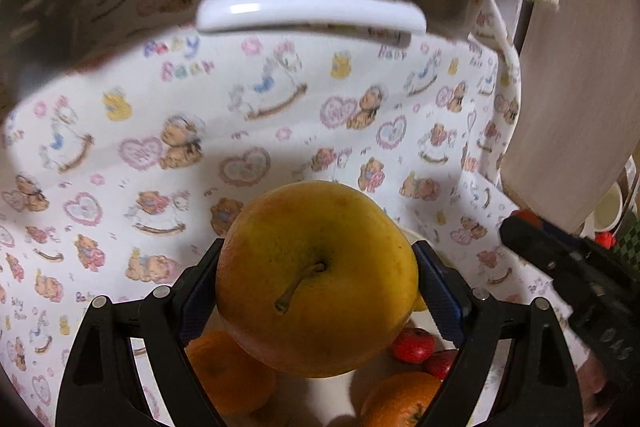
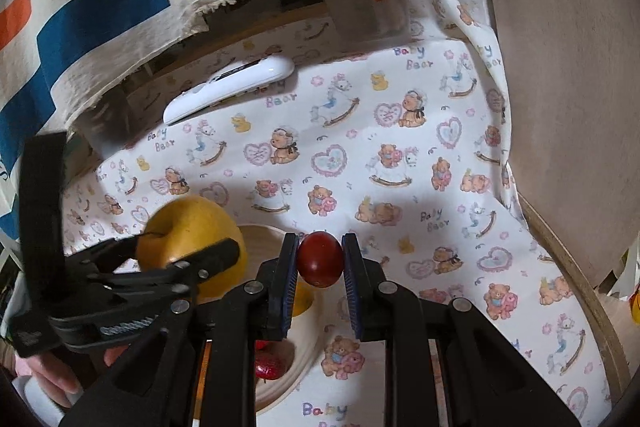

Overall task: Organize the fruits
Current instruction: 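Lower the apple onto the plate and open the left tool while the right tool holds the tomato, then open the right tool to drop the cherry tomato on the plate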

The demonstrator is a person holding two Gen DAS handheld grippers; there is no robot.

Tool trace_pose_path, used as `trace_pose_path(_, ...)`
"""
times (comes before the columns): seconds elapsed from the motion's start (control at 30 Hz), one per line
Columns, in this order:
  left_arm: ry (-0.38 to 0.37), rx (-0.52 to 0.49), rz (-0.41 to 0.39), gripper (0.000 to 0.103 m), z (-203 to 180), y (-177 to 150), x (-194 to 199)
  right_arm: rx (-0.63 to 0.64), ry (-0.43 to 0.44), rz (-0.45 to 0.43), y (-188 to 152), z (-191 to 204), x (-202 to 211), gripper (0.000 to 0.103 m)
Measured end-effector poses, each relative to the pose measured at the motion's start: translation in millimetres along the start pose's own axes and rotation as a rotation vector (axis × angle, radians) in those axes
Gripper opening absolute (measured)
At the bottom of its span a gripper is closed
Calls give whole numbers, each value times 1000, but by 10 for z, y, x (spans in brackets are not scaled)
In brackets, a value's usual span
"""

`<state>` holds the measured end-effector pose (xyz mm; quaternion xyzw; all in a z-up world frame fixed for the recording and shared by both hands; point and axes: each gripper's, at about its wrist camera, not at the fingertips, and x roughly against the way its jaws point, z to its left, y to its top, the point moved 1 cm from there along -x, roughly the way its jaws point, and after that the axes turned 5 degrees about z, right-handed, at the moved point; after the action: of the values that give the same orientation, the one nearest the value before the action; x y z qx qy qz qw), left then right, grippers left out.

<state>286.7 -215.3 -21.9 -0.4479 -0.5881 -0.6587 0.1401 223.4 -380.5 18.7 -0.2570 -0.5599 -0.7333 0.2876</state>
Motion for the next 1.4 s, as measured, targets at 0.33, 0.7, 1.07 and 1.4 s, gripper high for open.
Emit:
trace_pose_path(0.33, -31, 33, 31, 89, 78, -30, -58, 36, -19, -5, -25, 88, 4, 22)
trace_pose_path(0.7, -12, 52, -92, 97, 167, -82, 287, 45, -14, -22, -16, 107, 43, 22)
trace_pose_path(1.07, 121, 38, -340, 97, 437, -449, 1273, 149, 9, -62, -69, 349, 86, 22)
trace_pose_path(1.4, 118, 125, -396, 99, 671, -859, 1314, 177, -14, -24, -133, 401, -134, 22)
